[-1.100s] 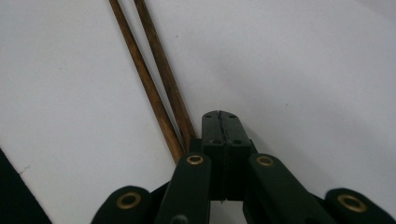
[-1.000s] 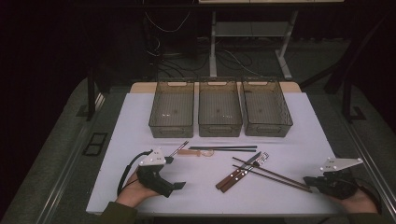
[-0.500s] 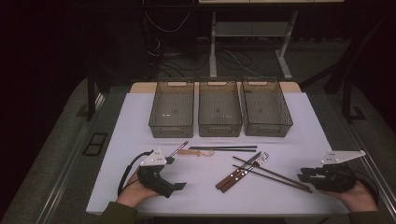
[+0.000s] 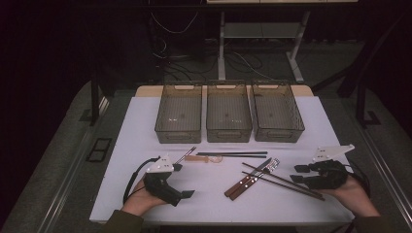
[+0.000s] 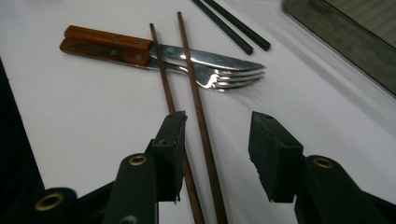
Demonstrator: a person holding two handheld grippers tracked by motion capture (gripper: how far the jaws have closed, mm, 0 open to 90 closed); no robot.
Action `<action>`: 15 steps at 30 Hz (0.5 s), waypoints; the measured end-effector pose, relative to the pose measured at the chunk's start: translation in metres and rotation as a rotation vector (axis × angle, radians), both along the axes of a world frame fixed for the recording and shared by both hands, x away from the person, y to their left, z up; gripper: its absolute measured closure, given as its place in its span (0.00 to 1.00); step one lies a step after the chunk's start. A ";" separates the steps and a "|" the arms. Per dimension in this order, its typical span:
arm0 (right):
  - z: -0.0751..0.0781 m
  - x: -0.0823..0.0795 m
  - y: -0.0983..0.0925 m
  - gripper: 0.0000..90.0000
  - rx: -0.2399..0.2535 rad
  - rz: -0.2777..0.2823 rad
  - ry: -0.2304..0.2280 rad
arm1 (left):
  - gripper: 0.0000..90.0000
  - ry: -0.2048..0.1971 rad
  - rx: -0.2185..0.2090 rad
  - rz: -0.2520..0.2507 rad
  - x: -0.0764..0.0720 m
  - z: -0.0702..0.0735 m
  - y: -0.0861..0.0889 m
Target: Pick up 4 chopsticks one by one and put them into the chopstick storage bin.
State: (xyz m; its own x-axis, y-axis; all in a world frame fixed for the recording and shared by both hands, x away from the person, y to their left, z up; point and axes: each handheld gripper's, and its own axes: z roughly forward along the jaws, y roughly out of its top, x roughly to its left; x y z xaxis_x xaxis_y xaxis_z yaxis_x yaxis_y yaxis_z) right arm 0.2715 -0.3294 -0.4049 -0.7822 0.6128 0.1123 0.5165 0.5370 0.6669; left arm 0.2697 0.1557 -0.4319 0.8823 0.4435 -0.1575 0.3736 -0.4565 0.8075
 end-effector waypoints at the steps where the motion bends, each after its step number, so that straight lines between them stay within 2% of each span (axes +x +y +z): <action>1: -0.001 0.002 0.003 0.63 -0.005 0.014 0.001 | 0.00 0.000 -0.001 0.000 0.000 0.000 0.000; 4: -0.007 0.009 0.010 0.67 -0.007 0.049 0.004 | 0.00 0.000 0.001 -0.003 0.000 0.000 0.000; 15: -0.028 0.008 0.007 0.80 -0.024 0.054 0.019 | 0.00 -0.005 0.012 -0.016 -0.001 0.000 -0.001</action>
State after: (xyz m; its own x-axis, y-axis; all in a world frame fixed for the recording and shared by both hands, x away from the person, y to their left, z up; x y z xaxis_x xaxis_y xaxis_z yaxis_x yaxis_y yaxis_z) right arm 0.2790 -0.3220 -0.4328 -0.8122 0.5724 0.1130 0.4984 0.5801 0.6442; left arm 0.2691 0.1549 -0.4316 0.8903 0.4308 -0.1477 0.3619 -0.4723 0.8037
